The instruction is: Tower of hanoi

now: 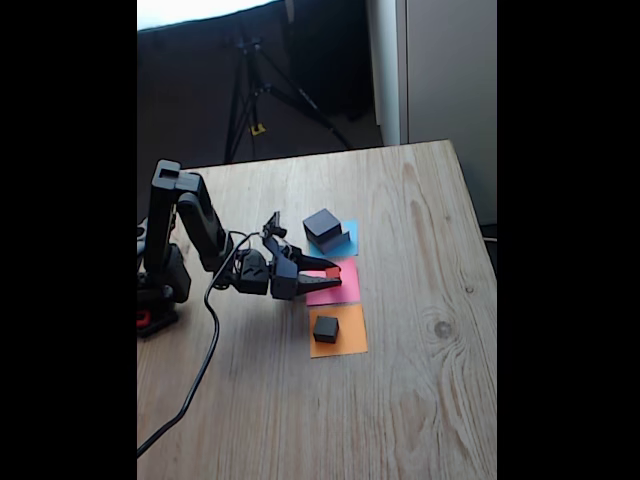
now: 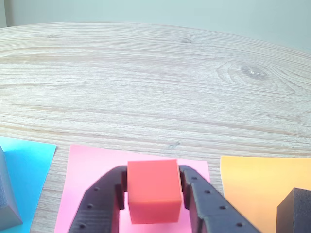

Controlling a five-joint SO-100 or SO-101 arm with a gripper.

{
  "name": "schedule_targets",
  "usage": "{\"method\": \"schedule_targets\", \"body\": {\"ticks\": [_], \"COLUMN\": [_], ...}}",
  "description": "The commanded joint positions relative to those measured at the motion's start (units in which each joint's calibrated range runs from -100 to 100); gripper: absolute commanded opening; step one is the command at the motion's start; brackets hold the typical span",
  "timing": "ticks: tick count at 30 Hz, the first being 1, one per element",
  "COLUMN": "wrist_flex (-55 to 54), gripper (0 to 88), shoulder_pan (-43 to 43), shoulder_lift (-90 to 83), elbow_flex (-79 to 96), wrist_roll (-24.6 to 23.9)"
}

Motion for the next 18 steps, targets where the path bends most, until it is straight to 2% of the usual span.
{"method": "schedule_targets", "body": {"ticks": [1,9,14,18], "wrist_flex": [-1.8,-2.2,-2.2,-2.3], "gripper": [4.8,7.3,14.6,16.2], "shoulder_pan": [0.8,1.1,1.3,1.4], "shoulder_lift": [0.2,1.2,1.3,1.2], "elbow_flex": [-0.2,0.3,0.7,1.1], "wrist_roll": [0.9,0.9,0.9,0.9]}}
